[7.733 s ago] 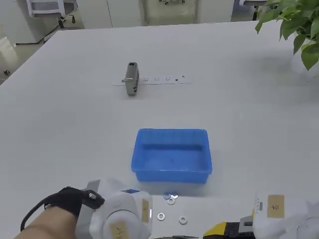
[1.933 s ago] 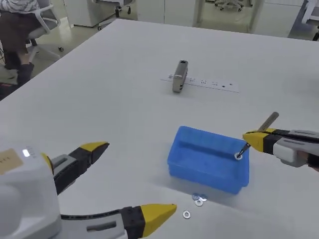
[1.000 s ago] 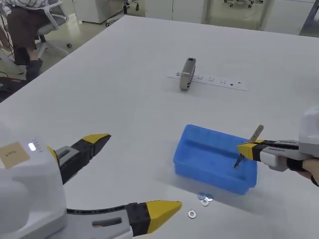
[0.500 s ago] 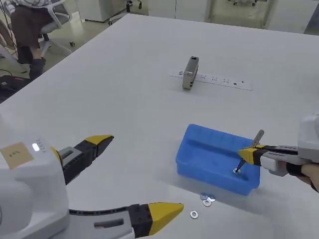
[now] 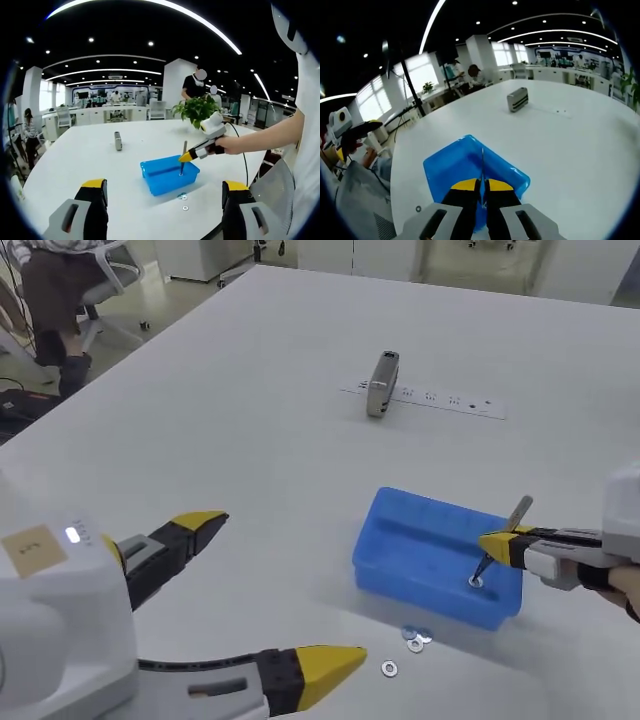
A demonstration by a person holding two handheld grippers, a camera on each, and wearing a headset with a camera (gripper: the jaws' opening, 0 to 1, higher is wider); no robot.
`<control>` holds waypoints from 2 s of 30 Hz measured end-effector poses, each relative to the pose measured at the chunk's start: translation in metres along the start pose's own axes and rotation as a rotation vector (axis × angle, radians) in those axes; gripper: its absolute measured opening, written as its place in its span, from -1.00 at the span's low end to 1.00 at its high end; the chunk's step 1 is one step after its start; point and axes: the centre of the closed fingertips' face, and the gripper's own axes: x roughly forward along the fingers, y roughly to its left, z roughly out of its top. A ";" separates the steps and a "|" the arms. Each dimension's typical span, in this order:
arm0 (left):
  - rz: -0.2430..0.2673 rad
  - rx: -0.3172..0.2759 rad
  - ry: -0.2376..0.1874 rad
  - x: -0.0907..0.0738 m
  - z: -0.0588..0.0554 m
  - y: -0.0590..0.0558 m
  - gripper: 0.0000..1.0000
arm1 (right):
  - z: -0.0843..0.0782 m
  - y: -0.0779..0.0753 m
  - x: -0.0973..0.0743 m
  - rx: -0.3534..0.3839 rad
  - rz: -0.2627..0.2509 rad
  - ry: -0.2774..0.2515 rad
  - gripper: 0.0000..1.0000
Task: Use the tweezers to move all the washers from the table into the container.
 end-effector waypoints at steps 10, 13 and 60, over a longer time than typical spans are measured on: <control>-0.006 -0.001 -0.002 0.001 -0.001 -0.001 0.93 | 0.003 0.000 -0.002 -0.002 -0.001 -0.013 -0.96; -0.007 0.000 -0.004 0.001 -0.001 -0.001 0.94 | 0.004 0.001 -0.003 -0.002 -0.001 -0.018 -0.96; -0.040 0.001 0.005 0.003 -0.002 -0.015 0.92 | 0.022 0.082 -0.051 0.035 0.094 -0.171 -0.96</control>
